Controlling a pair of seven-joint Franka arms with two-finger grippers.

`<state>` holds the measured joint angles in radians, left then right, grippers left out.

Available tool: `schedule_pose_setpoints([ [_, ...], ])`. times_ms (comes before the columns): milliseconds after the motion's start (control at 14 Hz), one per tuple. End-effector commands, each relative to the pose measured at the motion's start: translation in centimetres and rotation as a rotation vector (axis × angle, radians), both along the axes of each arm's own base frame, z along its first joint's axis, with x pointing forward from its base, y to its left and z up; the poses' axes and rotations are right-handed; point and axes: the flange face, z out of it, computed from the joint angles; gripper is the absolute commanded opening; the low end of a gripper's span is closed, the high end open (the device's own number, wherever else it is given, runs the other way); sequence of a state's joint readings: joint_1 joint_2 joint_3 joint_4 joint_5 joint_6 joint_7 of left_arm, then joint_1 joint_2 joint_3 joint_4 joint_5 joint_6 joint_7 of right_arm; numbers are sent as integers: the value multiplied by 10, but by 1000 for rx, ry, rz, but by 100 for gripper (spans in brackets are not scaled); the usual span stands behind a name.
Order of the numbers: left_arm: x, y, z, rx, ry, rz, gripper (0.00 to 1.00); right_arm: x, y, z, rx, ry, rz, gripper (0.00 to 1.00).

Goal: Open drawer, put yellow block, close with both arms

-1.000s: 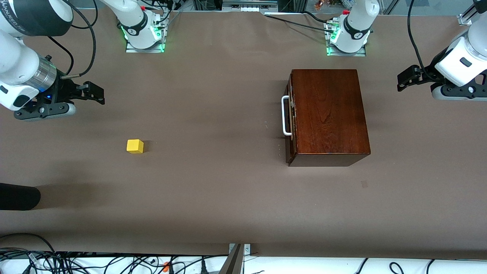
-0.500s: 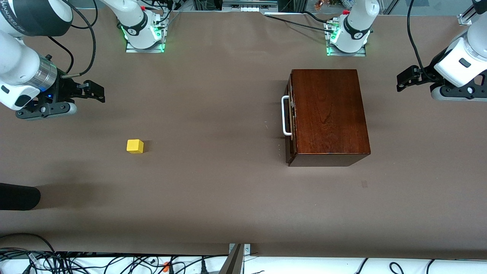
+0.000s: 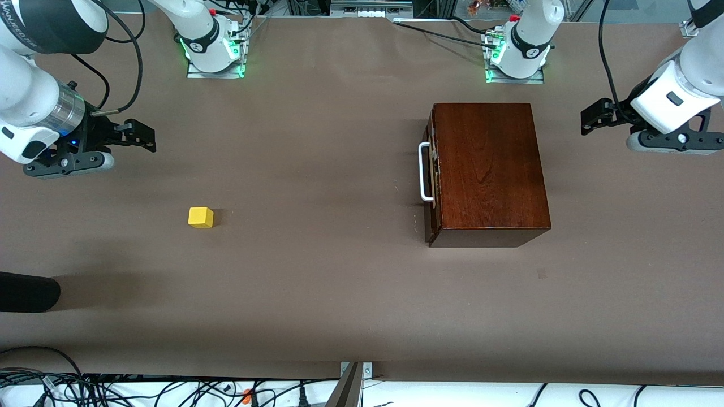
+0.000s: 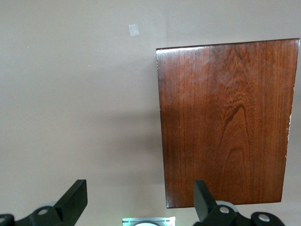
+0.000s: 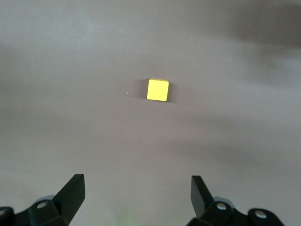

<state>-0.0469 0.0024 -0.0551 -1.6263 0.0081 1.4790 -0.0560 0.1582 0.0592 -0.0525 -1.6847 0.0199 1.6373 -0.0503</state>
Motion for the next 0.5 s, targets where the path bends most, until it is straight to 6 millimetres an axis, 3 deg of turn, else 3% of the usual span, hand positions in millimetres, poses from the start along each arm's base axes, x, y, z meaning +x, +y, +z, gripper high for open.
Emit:
schedule_pose_setpoints([
  [0,8,-1,-3,-6,26,-13,100,1,-1,6,-8,6,4,100],
  [143,8,-4,-4,-14,28,-57,100,1,-2,6,-8,6,2,100],
  [214,7,-16,-6,-16,32,-87,100,1,-2,6,-8,6,3,100],
  [429,8,-96,-34,-20,62,-205,100,1,-3,6,-10,6,1,100],
])
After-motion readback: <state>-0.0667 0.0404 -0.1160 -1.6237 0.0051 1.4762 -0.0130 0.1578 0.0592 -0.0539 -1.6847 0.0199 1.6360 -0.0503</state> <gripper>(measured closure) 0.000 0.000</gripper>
